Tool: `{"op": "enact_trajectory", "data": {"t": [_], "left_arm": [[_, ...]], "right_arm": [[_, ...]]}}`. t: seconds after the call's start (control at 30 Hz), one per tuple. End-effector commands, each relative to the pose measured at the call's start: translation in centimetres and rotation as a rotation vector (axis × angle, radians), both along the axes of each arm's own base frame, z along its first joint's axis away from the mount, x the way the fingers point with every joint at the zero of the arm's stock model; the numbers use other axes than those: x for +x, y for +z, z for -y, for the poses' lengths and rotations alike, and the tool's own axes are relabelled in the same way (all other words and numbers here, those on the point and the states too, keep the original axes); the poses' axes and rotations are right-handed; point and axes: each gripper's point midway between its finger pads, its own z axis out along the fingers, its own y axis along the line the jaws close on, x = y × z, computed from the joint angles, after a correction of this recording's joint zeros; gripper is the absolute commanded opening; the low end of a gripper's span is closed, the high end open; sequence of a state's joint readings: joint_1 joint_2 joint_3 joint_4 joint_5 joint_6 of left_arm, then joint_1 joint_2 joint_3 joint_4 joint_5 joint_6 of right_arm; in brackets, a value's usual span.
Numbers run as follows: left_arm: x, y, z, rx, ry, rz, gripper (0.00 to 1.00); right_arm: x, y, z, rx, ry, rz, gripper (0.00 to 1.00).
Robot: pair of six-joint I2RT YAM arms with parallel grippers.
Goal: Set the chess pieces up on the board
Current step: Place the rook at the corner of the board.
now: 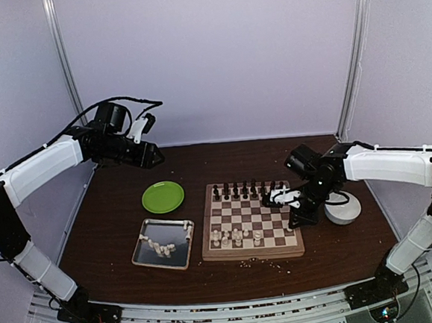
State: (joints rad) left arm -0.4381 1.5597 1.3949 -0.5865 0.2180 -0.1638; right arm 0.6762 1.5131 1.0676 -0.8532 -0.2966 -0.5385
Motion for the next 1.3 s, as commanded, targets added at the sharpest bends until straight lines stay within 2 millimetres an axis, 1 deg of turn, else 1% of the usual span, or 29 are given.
{"op": "enact_trajectory", "data": {"t": [0.0,0.13,0.27,0.77,0.83,0.93,1.03,1.1,1.2,1.27], "left_arm": [[0.6,0.9,-0.2,-0.003,0.017,0.025,0.55],[0.7,0.9,-0.2,-0.002,0.016,0.025,0.55],[0.7,0.9,-0.2,0.000,0.015,0.025,0.55],[0.7,0.5,0.0,0.000,0.009,0.013,0.55],[0.7,0.5,0.0,-0.001,0.007,0.011,0.55],[0.7,0.5,0.0,-0.004,0.005,0.011,0.55],[0.6,0.6,0.0,-0.003,0.005,0.010,0.55],[0.6,0.6,0.0,0.000,0.004,0.011,0.55],[0.6,0.8,-0.2,0.009,0.011,0.017,0.55],[0.6,0.8,-0.8,0.033,0.030,0.023,0.55]], "right_arm": [[-0.8,-1.3,-0.7,-0.010,0.053,-0.022,0.10],[-1.2,-2.1,-0.7,-0.032,0.067,-0.054,0.10],[-2.0,-2.7,-0.3,-0.056,0.096,-0.077,0.10],[-2.9,-3.3,-0.3,-0.083,0.137,-0.091,0.11],[-3.0,-3.5,-0.2,-0.090,0.138,-0.090,0.14],[-2.9,-3.5,-0.1,-0.097,0.135,-0.079,0.25],[-2.8,-3.1,-0.2,-0.089,0.131,-0.067,0.34],[-2.8,-2.4,-0.3,-0.077,0.132,-0.064,0.37],[-3.2,-0.6,-0.6,-0.045,0.145,-0.069,0.39],[-3.2,0.9,-1.2,-0.005,0.155,-0.062,0.40]]}}
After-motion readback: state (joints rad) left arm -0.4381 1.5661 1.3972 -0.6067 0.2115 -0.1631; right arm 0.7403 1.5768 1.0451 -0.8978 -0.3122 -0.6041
